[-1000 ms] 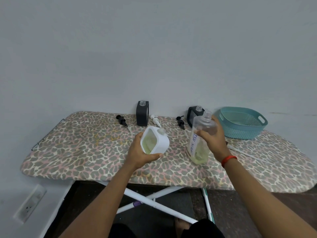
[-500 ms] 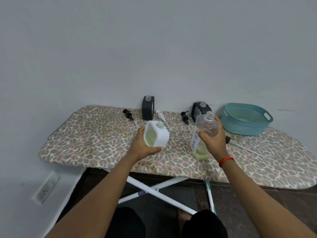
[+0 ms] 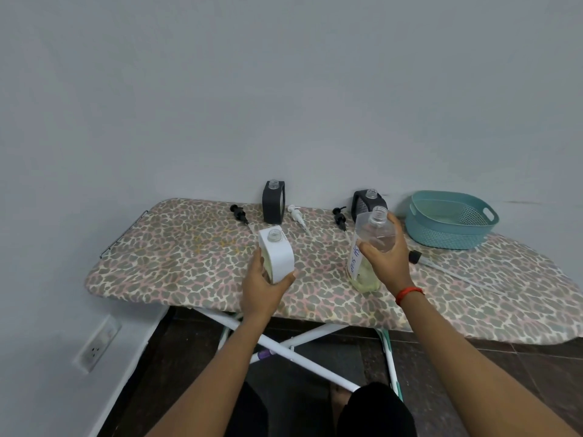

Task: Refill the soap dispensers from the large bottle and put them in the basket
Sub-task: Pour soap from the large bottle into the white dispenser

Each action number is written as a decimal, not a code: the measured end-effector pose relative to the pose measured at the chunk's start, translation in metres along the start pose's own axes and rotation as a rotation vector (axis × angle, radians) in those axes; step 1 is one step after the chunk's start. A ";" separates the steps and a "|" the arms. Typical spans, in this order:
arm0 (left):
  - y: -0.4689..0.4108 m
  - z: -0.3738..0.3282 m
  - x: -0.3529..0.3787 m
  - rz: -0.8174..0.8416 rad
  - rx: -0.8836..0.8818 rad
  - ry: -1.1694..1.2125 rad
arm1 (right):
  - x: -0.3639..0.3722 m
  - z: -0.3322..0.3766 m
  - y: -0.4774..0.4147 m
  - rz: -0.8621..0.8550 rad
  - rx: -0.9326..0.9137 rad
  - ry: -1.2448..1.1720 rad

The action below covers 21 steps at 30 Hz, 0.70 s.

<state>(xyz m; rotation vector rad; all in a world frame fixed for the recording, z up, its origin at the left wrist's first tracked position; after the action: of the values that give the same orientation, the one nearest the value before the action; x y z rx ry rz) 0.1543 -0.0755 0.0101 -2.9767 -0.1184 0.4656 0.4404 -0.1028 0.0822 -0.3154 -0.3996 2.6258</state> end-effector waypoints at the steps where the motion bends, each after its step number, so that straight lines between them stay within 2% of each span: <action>1: 0.002 -0.003 0.003 -0.035 0.002 -0.023 | -0.001 0.001 0.000 0.001 -0.010 -0.003; 7: 0.002 -0.020 0.012 -0.159 -0.012 -0.117 | -0.022 -0.001 0.000 -0.069 -0.047 -0.029; 14: -0.013 -0.031 0.050 -0.045 0.001 -0.077 | -0.021 -0.012 -0.002 -0.110 -0.024 -0.059; 21: -0.056 -0.050 0.109 0.069 0.022 -0.069 | -0.023 -0.019 0.000 -0.186 -0.099 -0.049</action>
<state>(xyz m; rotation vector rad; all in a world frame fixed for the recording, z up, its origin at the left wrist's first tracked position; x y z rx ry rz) 0.2701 -0.0157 0.0321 -2.9513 -0.0169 0.5745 0.4659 -0.1099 0.0682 -0.2341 -0.5490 2.4403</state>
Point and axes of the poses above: each hand's wrist, its own y-axis away from the middle knuckle, its own x-axis out of the palm, z = x × y, the point moved 5 cm from there along -y, towards the middle knuckle, and after that the axes turned 2 degrees about -y, right-handed, at the moved point
